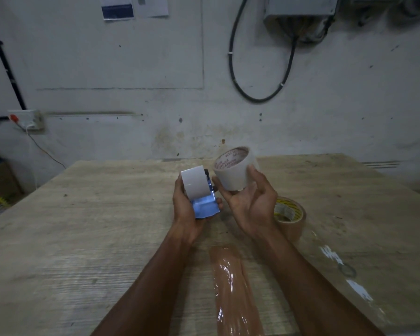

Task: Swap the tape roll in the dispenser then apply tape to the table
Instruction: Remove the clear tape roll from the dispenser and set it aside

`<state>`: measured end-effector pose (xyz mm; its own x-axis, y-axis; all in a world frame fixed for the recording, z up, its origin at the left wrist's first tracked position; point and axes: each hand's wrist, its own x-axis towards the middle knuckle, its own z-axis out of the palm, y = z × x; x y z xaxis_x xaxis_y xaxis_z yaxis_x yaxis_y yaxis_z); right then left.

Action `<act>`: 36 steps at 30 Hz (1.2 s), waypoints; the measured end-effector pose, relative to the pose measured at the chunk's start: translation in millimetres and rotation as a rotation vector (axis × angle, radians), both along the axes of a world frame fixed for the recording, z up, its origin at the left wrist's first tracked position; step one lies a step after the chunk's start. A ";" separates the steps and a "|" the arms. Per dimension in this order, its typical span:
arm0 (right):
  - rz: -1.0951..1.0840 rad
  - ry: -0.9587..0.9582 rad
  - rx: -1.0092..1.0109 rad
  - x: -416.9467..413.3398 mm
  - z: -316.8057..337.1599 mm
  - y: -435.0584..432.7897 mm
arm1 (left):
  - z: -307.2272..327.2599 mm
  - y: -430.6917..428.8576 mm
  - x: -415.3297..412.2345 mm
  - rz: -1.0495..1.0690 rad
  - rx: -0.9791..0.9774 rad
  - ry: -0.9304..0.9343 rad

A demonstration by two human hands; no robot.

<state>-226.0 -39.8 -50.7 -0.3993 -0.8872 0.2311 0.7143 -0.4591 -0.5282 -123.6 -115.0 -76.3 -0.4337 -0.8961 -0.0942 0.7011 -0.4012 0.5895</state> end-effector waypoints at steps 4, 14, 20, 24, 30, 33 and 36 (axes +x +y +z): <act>0.033 0.006 0.078 1.6 4.4 3.4 | -2.1 0.3 1.3 0.009 -0.005 -0.003; 0.043 -0.002 0.139 -1.1 15.9 7.7 | 0.4 1.4 -7.0 0.004 -0.038 -0.060; 0.007 -0.091 0.069 -3.6 28.0 8.7 | 9.6 12.7 -5.9 -0.077 -0.137 -0.183; -0.003 -0.188 -0.007 -17.7 48.4 8.6 | 8.2 12.5 -3.6 -0.142 -0.075 -0.098; -0.111 -0.239 -0.007 -61.5 60.0 24.8 | 2.8 11.6 -13.9 -0.260 -0.111 -0.081; -0.196 -0.262 -0.012 -93.7 53.8 33.1 | 2.1 11.9 -16.2 -0.298 -0.149 -0.076; -0.300 -0.294 -0.011 -126.7 44.1 44.1 | 1.0 11.1 -17.6 -0.326 -0.164 -0.076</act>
<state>-352.7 4.3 -6.6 -0.6903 -0.7193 0.0778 0.6673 -0.6746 -0.3156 -141.1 -103.9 -75.3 -0.6959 -0.7181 -0.0032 0.5042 -0.4918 0.7099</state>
